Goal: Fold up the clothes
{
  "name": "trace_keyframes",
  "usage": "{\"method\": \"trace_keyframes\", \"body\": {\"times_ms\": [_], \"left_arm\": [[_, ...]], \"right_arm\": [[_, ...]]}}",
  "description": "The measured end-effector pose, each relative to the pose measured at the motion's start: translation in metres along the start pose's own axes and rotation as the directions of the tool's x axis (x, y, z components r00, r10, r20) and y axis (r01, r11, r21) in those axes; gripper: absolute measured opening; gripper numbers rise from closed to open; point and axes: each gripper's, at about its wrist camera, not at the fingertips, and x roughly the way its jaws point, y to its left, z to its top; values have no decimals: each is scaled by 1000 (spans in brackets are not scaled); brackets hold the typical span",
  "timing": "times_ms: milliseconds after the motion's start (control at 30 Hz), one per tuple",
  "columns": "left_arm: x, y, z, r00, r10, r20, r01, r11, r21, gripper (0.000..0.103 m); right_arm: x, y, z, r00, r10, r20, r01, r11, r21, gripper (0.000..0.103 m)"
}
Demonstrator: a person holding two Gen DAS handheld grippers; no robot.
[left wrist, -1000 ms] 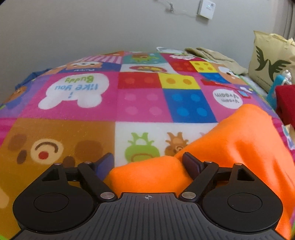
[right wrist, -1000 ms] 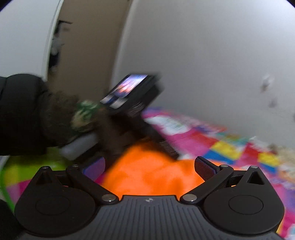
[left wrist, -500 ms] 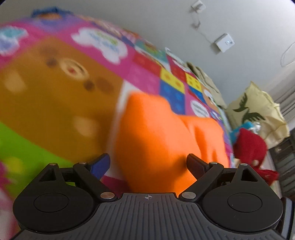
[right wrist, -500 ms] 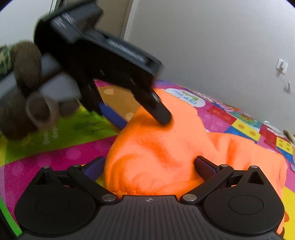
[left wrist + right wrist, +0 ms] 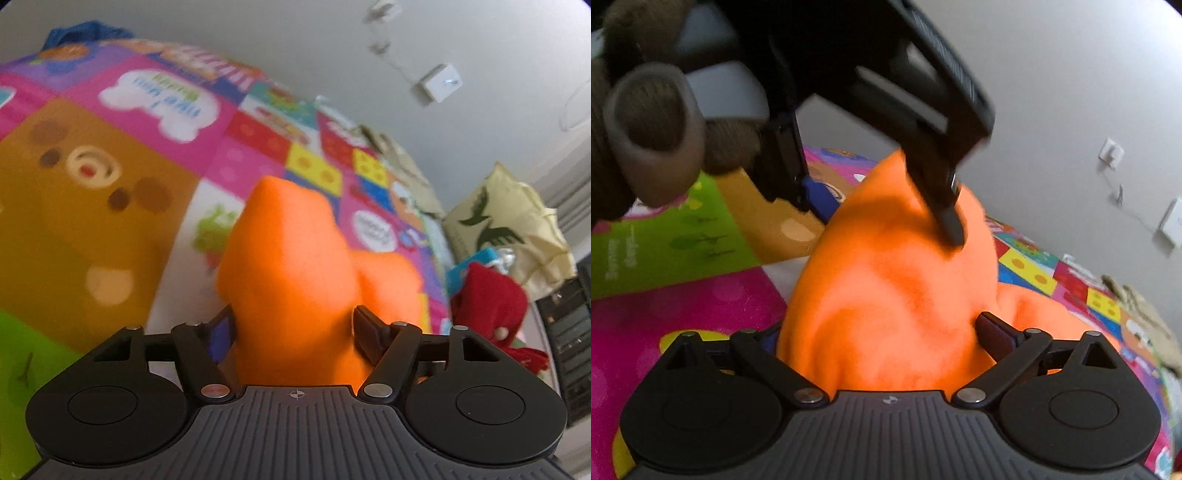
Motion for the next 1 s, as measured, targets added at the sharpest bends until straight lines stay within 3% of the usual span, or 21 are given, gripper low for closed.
{"method": "trace_keyframes", "body": {"times_ms": [67,133,267,400,467,600,700,833,933,1000], "left_arm": [[-6,-4,4,999,-15,32,15,1000,14,86],[-8,-2,6,998,-8,58,7,1000,9,93],[4,7,3,998,58,38,-58,998,-6,95],[34,20,-2,998,60,-27,-61,997,-46,94],[40,22,-4,999,38,-31,-40,998,-46,83],[40,20,-4,999,26,-35,-27,999,-24,73],[28,19,-3,999,24,-29,-25,999,-21,67],[-2,4,5,999,44,-1,-44,999,14,65],[-27,-10,12,998,61,24,-62,997,50,75],[-38,-25,17,997,61,45,-65,994,92,83]], "right_arm": [[-2,-11,-2,1000,19,0,-19,998,52,84],[-5,-21,-3,999,40,0,-39,995,95,82],[-6,-19,-3,999,41,1,-41,996,79,82],[-11,-13,-2,1000,12,8,-12,999,44,82],[-14,-9,-3,1000,-23,9,23,1000,10,85],[-6,-2,-6,997,-71,-12,70,996,-63,95],[0,-7,-3,999,-16,-41,14,999,-43,92],[-12,-10,9,996,84,-17,-84,996,29,76],[-27,-21,23,979,198,51,-204,966,157,71],[-34,-37,27,959,262,106,-281,921,271,70]]}}
